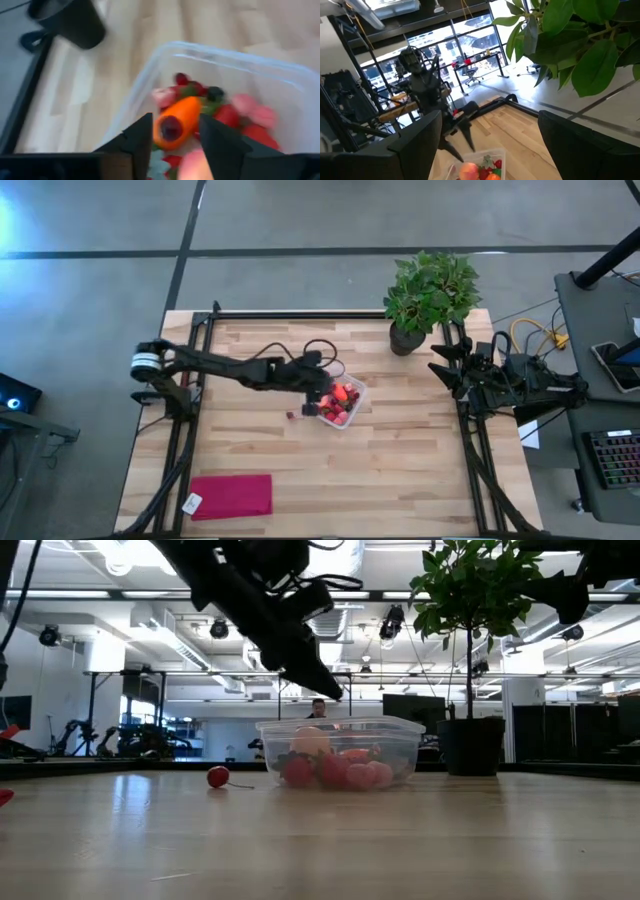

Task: Pick and placing Produce into tupperware
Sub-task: Put the red cherry into the transparent container

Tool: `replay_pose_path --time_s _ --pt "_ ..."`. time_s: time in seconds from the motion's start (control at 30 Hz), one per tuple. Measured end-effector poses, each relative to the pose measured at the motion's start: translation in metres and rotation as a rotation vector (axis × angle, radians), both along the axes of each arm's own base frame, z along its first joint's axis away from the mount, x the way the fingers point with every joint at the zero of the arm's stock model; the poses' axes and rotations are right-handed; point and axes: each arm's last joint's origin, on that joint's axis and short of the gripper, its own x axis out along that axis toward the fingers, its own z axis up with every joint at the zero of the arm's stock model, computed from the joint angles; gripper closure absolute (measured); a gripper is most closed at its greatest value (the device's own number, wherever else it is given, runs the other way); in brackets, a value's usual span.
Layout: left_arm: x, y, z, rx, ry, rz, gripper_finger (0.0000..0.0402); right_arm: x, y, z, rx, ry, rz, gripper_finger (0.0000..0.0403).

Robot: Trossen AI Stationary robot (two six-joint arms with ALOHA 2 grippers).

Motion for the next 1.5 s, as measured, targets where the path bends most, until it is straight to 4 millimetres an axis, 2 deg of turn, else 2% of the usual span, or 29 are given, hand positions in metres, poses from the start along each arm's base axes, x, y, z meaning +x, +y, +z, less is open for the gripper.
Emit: replay_pose_path --time_s 0.07,0.17,0.3,0.4,0.6,0.73,0.93,1.1,1.5 --pt "0.003 0.002 0.004 0.011 0.001 0.057 0.0238 0.0 0.0 0.0 0.0 0.0 0.0 0.0081" --pt "-0.003 0.003 0.021 0.031 0.019 0.092 0.02 0.0 0.0 0.0 0.0 -0.001 0.0 0.008" --pt "-0.04 -0.004 0.036 -0.017 0.221 0.003 0.018 0.0 0.0 0.0 0.0 -0.001 0.0 0.008" --pt "-0.068 -0.012 0.025 -0.098 0.344 -0.142 0.0179 0.0 0.0 0.0 0.0 -0.001 0.0 0.008" --pt "-0.084 -0.021 -0.014 -0.144 0.273 -0.227 0.0178 0.0 0.0 0.0 0.0 0.0 0.0 0.008" --pt "-0.09 -0.025 -0.031 -0.19 0.299 -0.191 0.0178 0.0 0.0 0.0 0.0 -0.001 0.0 0.008" --pt "-0.082 -0.024 -0.046 -0.177 0.228 -0.177 0.0178 0.0 0.0 0.0 0.0 -0.001 0.0 0.008" --pt "-0.079 -0.025 -0.063 -0.188 0.305 -0.171 0.0178 0.0 0.0 0.0 0.0 0.0 0.0 0.008" --pt "-0.077 -0.023 -0.08 -0.166 0.372 -0.138 0.0187 0.0 0.0 0.0 0.0 0.0 0.0 0.008"
